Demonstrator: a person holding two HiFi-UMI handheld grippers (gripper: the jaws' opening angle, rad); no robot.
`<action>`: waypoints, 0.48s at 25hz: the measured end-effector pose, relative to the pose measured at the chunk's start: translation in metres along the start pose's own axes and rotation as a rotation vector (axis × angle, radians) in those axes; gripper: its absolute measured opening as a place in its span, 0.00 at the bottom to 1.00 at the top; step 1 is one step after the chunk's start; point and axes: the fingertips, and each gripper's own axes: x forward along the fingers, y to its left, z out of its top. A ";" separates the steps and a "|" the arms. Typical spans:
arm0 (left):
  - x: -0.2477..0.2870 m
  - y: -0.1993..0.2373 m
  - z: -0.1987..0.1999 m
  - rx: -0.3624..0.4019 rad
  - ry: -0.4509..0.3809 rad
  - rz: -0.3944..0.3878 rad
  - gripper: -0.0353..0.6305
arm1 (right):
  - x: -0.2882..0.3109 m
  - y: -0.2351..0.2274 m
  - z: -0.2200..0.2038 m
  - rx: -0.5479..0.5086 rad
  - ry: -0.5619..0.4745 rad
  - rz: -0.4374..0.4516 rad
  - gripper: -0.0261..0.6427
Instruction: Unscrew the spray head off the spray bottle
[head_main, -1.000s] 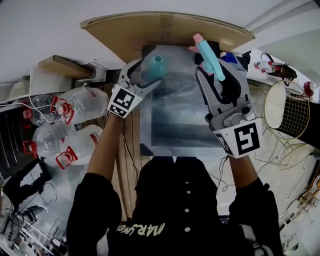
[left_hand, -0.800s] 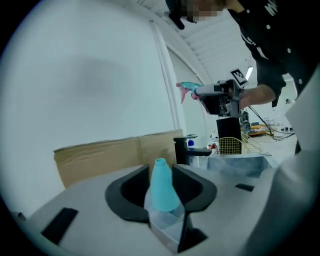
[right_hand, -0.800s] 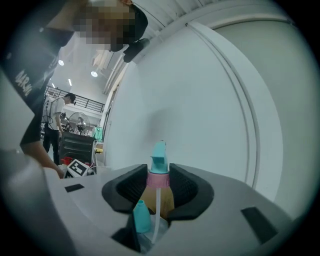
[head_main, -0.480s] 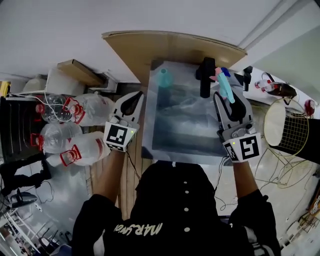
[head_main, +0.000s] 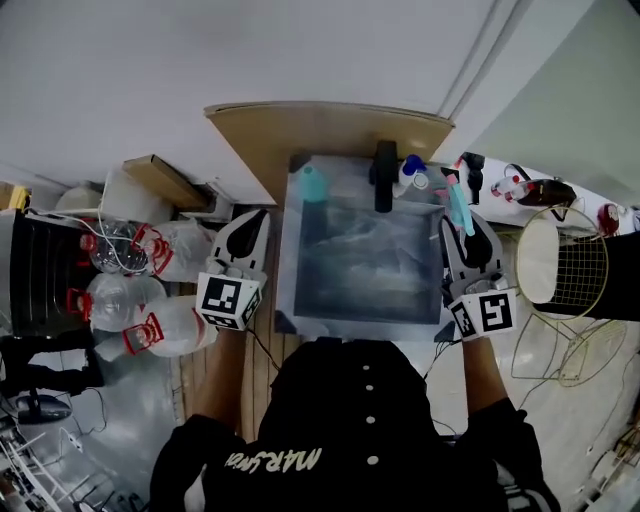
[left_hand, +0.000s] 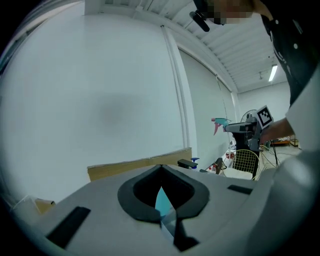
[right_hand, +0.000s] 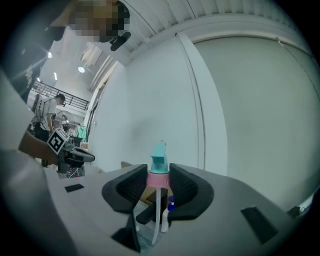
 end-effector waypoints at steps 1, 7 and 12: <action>-0.002 -0.004 0.005 0.005 -0.011 -0.006 0.09 | -0.007 -0.005 0.000 -0.007 0.002 -0.016 0.26; -0.015 -0.016 0.021 0.011 -0.049 -0.025 0.09 | -0.048 -0.044 -0.001 -0.002 0.009 -0.140 0.26; -0.024 -0.019 0.030 -0.001 -0.083 -0.028 0.09 | -0.075 -0.066 0.001 -0.008 0.016 -0.226 0.26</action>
